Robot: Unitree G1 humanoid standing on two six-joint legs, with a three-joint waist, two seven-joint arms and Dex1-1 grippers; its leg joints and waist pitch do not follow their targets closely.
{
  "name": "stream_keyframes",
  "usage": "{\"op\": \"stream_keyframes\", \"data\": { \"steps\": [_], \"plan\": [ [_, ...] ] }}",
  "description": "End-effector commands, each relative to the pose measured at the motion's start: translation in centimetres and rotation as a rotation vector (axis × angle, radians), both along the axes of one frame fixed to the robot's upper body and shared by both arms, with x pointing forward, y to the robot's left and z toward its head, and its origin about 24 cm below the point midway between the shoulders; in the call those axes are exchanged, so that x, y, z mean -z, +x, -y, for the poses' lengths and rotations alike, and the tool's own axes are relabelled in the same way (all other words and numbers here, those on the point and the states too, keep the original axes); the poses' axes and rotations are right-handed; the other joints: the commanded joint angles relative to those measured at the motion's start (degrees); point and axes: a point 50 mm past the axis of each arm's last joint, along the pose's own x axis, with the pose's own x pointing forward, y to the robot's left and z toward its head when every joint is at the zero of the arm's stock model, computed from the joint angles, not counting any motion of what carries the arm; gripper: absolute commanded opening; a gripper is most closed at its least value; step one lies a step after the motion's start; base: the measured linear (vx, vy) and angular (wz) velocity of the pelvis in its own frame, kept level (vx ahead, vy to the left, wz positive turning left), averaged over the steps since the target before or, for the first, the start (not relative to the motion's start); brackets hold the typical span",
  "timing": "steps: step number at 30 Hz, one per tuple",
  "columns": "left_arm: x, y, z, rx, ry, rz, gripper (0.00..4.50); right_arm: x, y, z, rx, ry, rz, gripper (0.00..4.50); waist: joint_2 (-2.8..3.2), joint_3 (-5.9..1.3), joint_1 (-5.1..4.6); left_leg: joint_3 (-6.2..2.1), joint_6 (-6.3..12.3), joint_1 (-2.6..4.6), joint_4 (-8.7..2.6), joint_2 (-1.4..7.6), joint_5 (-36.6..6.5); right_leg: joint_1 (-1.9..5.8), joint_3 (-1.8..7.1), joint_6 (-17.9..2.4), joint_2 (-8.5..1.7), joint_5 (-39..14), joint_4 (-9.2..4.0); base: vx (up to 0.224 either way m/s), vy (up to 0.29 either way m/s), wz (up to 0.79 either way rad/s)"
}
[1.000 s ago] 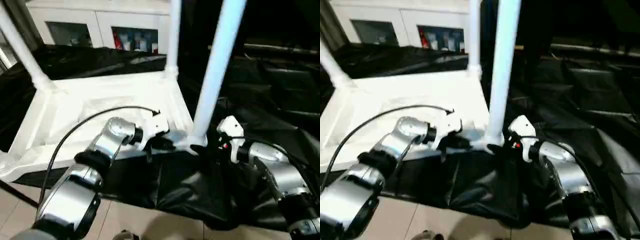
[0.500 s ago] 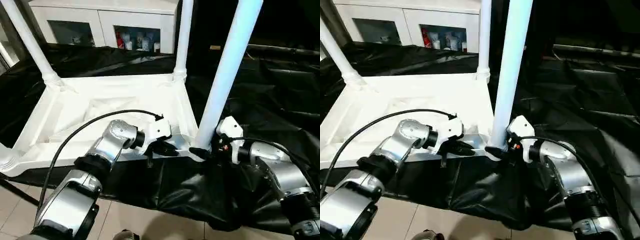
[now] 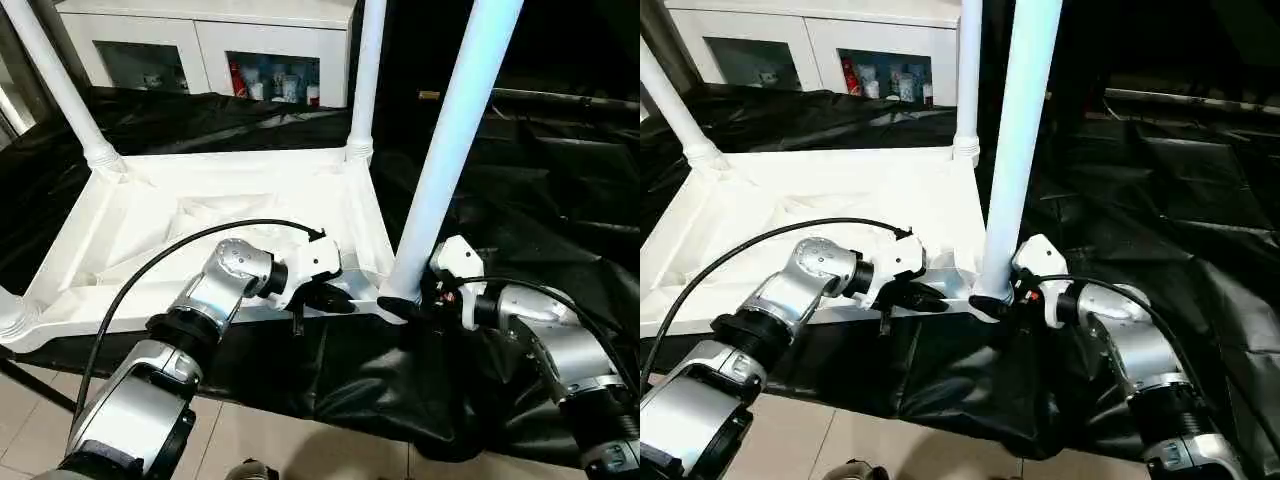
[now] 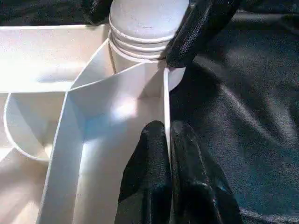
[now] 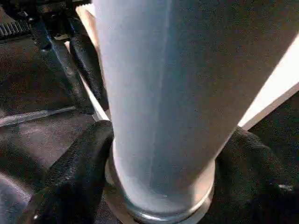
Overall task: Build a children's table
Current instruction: Rotate leg to tighten
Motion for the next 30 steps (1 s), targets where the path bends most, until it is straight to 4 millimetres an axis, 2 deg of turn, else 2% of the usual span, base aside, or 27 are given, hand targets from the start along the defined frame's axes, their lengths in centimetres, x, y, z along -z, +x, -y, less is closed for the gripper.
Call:
{"op": "stream_keyframes", "data": {
  "steps": [1, 3, 5, 16, 19, 22, 23, 24, 25, 26, 27, 28, 29, 30],
  "plan": [
    [0.0, -0.3, 0.0, 0.031, 0.011, -0.006, 0.00, 0.0, 0.1, 0.0, 0.004, 0.007, -0.010, 3.12, -0.92, -4.53, -0.19, -0.46, 4.23, 1.04, -3.69, 1.25, -11.4, 2.92, 1.86, -13.3, -2.68, -9.9, -3.55, 0.000, 0.000, 0.00],
    [0.0, -0.3, -0.1, 0.030, 0.012, -0.009, 0.00, 0.1, 0.0, 0.0, 0.005, 0.013, -0.018, 2.95, -0.78, -4.53, -0.16, -0.48, 4.26, 1.07, -3.68, 1.25, -11.4, 2.92, 1.85, -13.4, -2.69, -10.1, -3.52, 0.000, 0.000, 0.00],
    [0.0, -0.3, -0.1, 0.029, 0.012, -0.009, 0.00, 0.1, 0.0, 0.0, 0.005, 0.013, -0.020, 2.77, -0.90, -4.50, -0.17, -0.48, 4.13, 1.06, -3.69, 1.24, -11.7, 2.93, 1.86, -13.2, -2.76, -10.8, -3.59, 0.000, 0.000, 0.00],
    [0.1, -0.3, -0.1, 0.015, 0.012, -0.014, 0.00, 0.6, 0.0, 0.2, 0.043, 0.013, -0.041, 2.69, -0.80, -4.58, -0.21, -0.47, 4.25, 0.99, -3.58, 1.17, -10.9, 2.99, 1.85, -13.3, -2.70, -9.9, -3.49, 0.000, 0.000, 0.00],
    [0.1, 0.4, 0.4, -0.070, -0.003, 0.025, 0.00, 1.8, 0.8, 0.6, 0.205, 0.013, -0.070, 2.69, -0.58, -4.51, -0.46, -0.51, 3.61, 1.10, -3.69, 1.15, -11.8, 2.77, 1.81, -13.3, -2.70, -11.0, -3.61, 0.000, 0.000, 0.00],
    [0.1, 1.3, 1.2, -0.196, -0.015, 0.053, 0.00, 2.9, 1.3, 0.5, 0.342, 0.054, -0.108, 2.68, -0.72, -4.26, -1.07, -0.63, 1.97, 1.30, -3.91, 0.88, -15.0, 2.76, 1.69, -12.1, -2.75, -16.0, -4.31, 0.000, 0.000, 0.00],
    [0.1, 1.8, 1.9, -0.274, -0.021, 0.064, 0.00, 3.4, 1.7, 0.0, 0.440, 0.080, -0.130, 2.68, -0.11, -4.20, -1.39, -0.57, 1.59, 1.53, -3.93, 0.88, -16.0, 2.39, 1.79, -11.8, -2.67, -17.4, -4.47, 0.000, 0.000, 0.00],
    [0.2, 2.1, 2.4, -0.317, -0.024, 0.070, 0.00, 3.7, 2.0, -0.4, 0.495, 0.092, -0.144, 2.68, -0.35, -4.19, -1.61, -0.81, 0.83, 1.43, -4.14, 0.77, -16.8, 2.64, 1.59, -11.1, -2.61, -19.0, -4.65, 0.000, 0.000, 0.00],
    [0.2, 2.4, 3.0, -0.372, -0.027, 0.070, 0.00, 4.0, 2.5, -1.1, 0.572, 0.103, -0.155, 2.68, -0.23, -4.21, -1.76, -0.81, 0.66, 1.43, -4.12, 0.70, -17.0, 2.64, 1.58, -10.8, -2.58, -19.5, -4.70, 0.000, 0.000, 0.00],
    [0.2, 2.5, 3.4, -0.398, -0.027, 0.068, 0.00, 4.0, 2.7, -1.5, 0.608, 0.107, -0.160, 2.68, -0.30, -4.12, -1.95, -0.82, -0.02, 1.64, -4.11, 0.58, -18.1, 2.35, 1.55, -10.2, -2.57, -21.2, -4.90, 0.000, 0.000, 0.00],
    [0.2, 2.6, 3.6, -0.422, -0.029, 0.069, 0.00, 4.1, 3.0, -1.7, 0.638, 0.102, -0.158, 2.68, -0.48, -4.20, -2.08, -0.99, -0.10, 1.50, -4.23, 0.57, -18.1, 2.68, 1.45, -9.8, -2.69, -21.6, -5.04, 0.000, 0.000, 0.00],
    [0.1, 2.8, 4.0, -0.462, -0.031, 0.071, 0.00, 4.0, 3.4, -2.1, 0.689, 0.091, -0.155, 2.68, 0.08, -4.16, -2.29, -0.91, 0.07, 1.41, -4.19, 0.57, -18.2, 2.43, 1.59, -10.0, -2.79, -21.3, -5.08, 0.000, 0.000, 0.00],
    [0.0, 3.1, 4.9, -0.536, -0.033, 0.078, 0.00, 4.0, 4.3, -2.9, 0.798, 0.053, -0.140, 2.68, -0.01, -4.20, -2.72, -0.92, -0.37, 1.51, -4.20, 0.55, -18.5, 2.37, 1.51, -10.1, -2.53, -20.5, -5.10, 0.000, 0.000, 0.00],
    [-0.1, 3.3, 5.2, -0.569, -0.034, 0.086, 0.00, 3.9, 4.7, -3.3, 0.832, 0.041, -0.135, 2.68, 0.08, -4.30, -3.11, -1.06, -0.86, 1.61, -4.15, 0.34, -18.7, 2.45, 1.37, -10.2, -2.44, -20.5, -5.02, 0.000, 0.000, 0.00]
  ]
}}
